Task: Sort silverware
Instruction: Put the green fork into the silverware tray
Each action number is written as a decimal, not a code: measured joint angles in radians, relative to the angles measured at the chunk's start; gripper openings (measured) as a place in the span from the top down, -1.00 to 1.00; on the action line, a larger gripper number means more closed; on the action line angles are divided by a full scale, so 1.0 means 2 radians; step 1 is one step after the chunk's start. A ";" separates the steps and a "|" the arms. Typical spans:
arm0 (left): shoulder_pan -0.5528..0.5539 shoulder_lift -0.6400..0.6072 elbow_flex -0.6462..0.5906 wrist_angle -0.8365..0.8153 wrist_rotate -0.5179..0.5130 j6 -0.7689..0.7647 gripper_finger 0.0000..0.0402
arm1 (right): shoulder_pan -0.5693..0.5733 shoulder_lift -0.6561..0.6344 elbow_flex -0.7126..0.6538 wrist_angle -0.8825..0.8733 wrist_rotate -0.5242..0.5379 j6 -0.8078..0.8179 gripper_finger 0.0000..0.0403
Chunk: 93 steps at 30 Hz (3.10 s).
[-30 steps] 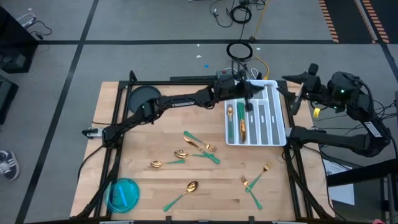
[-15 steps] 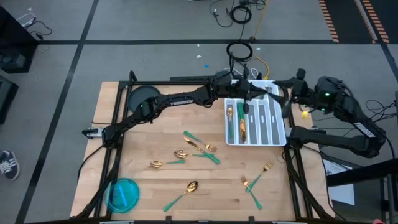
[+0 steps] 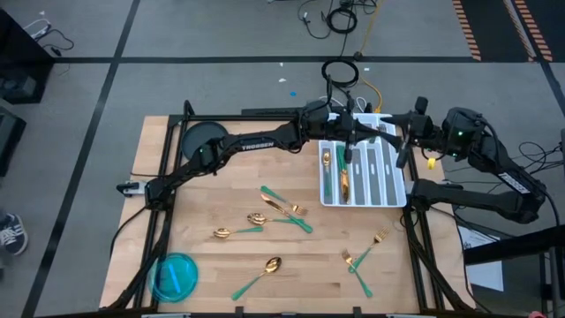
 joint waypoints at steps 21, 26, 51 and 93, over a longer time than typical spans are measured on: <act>0.018 0.001 0.001 -0.072 -0.013 -0.060 0.68 | -0.001 0.021 0.000 -0.029 0.056 -0.051 1.00; 0.032 0.000 0.001 -0.108 0.005 -0.127 0.31 | 0.000 0.035 -0.001 -0.026 0.061 -0.062 1.00; 0.062 -0.073 -0.001 -0.293 0.123 -0.209 -0.02 | -0.017 0.016 -0.079 -0.015 0.106 -0.074 1.00; 0.059 -0.328 0.000 -0.693 0.141 0.017 -0.02 | 0.301 0.228 -0.234 -0.090 0.278 -0.491 1.00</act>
